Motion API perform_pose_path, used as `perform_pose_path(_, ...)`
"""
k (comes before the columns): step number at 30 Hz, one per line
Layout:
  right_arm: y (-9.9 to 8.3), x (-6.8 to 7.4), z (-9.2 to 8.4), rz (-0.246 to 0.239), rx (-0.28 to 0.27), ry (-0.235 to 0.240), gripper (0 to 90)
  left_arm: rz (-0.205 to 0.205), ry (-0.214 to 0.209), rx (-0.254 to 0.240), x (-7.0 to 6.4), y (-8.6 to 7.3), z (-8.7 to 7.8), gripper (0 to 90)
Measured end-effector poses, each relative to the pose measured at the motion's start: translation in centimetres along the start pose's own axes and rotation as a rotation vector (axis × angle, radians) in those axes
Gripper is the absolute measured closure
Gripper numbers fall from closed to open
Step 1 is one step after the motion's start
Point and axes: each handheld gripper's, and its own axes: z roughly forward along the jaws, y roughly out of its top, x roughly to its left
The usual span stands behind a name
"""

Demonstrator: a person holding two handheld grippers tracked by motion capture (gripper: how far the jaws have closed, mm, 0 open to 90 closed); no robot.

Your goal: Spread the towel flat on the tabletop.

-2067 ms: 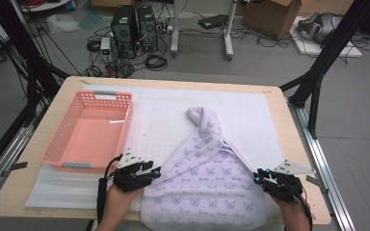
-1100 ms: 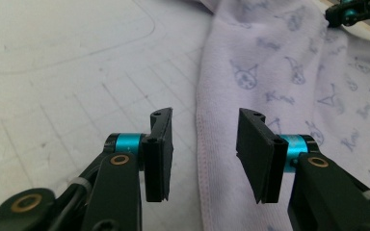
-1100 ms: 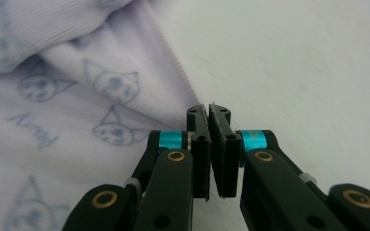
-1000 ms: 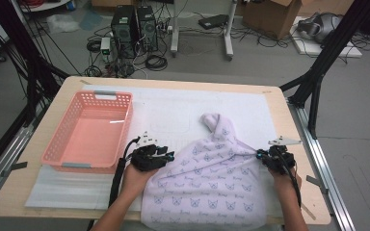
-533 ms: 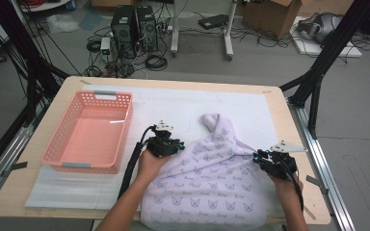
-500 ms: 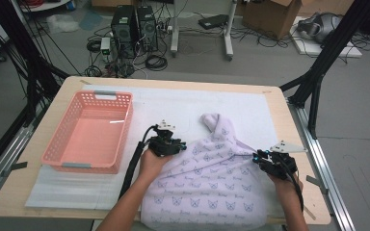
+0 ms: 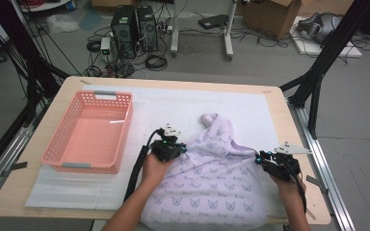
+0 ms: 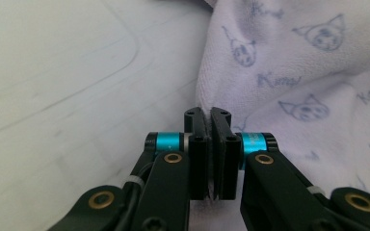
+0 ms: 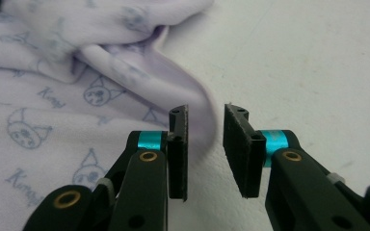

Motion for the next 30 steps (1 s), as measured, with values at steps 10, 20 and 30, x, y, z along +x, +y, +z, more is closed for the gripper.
perform_pose_path(10, 2.1, 1.0, 1.1, -0.002, -0.007, 0.048, 71.1, -0.061, 0.015, -0.052, 1.7, -4.2, -5.6, 86.0)
perform_pose_path(20, 5.6, 3.0, 4.5, -0.038, 0.015, 0.157, 67.7, -0.030, -0.035, -0.106, 2.2, -3.7, -4.5, 56.4)
perform_pose_path(30, 6.9, 6.2, 9.9, -0.082, 0.152, 0.249, 65.7, -0.066, -0.040, -0.148, 2.8, -3.5, -3.6, 57.1)
